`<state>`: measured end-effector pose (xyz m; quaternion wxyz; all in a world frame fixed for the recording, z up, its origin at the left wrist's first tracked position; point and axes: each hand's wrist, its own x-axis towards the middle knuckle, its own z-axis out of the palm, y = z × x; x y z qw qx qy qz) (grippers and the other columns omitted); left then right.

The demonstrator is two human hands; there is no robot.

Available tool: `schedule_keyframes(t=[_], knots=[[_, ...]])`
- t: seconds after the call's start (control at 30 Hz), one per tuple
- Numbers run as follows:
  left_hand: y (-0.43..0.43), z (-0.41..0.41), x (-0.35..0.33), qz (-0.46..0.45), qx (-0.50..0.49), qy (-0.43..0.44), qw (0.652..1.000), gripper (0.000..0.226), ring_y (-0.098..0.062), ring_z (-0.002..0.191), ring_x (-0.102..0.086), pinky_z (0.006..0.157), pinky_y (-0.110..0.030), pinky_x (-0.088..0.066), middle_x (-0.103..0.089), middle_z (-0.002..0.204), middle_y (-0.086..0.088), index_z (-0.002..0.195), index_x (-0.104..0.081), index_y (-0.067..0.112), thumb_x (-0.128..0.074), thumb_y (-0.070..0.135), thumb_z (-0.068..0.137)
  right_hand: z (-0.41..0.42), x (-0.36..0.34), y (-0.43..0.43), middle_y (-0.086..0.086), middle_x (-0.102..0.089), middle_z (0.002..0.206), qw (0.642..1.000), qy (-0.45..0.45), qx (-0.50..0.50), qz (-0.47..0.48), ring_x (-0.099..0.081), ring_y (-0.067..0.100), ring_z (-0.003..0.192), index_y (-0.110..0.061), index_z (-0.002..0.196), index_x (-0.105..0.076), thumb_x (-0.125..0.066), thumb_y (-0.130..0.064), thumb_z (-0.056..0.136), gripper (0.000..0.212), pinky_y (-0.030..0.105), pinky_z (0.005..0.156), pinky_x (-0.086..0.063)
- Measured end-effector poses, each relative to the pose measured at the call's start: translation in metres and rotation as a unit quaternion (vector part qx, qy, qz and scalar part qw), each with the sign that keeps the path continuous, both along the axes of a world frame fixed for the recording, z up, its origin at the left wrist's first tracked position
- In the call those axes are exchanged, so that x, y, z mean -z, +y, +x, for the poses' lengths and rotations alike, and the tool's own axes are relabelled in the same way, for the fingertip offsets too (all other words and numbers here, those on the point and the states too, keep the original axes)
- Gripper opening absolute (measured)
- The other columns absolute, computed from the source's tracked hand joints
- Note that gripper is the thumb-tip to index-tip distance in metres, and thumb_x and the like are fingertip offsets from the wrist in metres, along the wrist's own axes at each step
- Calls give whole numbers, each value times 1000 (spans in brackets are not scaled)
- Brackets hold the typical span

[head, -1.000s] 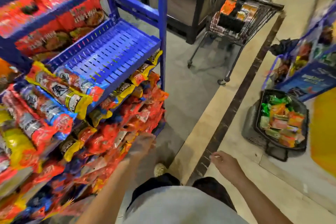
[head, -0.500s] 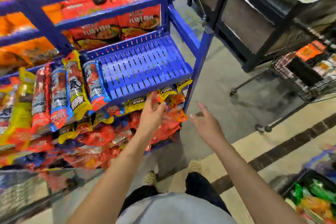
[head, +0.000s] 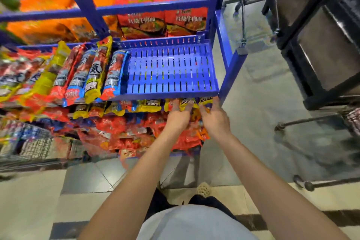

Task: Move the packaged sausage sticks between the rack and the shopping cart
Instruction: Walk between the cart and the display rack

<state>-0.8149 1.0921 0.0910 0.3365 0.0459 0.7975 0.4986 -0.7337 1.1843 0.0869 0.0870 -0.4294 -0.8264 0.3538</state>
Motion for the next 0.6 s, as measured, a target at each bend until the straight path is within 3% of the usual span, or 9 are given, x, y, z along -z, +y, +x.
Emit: schedule_keyframes(t=[0.13, 0.27, 0.37, 0.5, 0.6], knots=[[3, 10, -21, 28, -19, -32, 999, 50, -12, 44, -65, 44, -25, -52, -66, 108, -8, 143, -34, 26, -51, 37, 98, -10, -5, -3, 20, -63, 119, 999, 18, 45, -7, -61, 43, 98, -18, 133, -43, -47, -38, 98, 41, 41, 72, -43], [-4, 14, -27, 57, -40, -52, 996, 48, -10, 47, -67, 41, -22, -51, -67, 104, -7, 145, -33, 27, -49, 31, 100, -8, -13, -8, 18, -68, 107, 991, 64, 87, -75, -62, 39, 100, -19, 125, -52, -53, -27, 93, 33, 38, 79, -45], [-10, 20, -30, 85, -48, -64, 993, 40, -16, 57, -71, 48, -27, -56, -67, 106, -12, 138, -38, 27, -50, 29, 100, 0, -21, -14, 8, -67, 101, 977, 111, 126, -130, -62, 32, 95, -22, 118, -52, -56, -20, 88, 30, 35, 81, -47], [-12, 25, -20, 72, -83, -31, 993, 28, -34, 75, -69, 71, -51, -57, -58, 78, -2, 116, -51, 16, -59, 32, 94, 18, -17, -24, 0, -67, 97, 961, 158, 147, -172, -66, 23, 84, -30, 110, -46, -61, -24, 82, 33, 36, 75, -54], [-14, 26, -16, 44, -115, -28, 992, 36, -30, 83, -67, 79, -53, -57, -57, 83, 0, 98, -55, 16, -63, 49, 86, 31, -12, -23, -3, -65, 104, 955, 170, 125, -207, -65, 17, 90, -28, 121, -48, -62, -27, 85, 39, 30, 74, -54]])
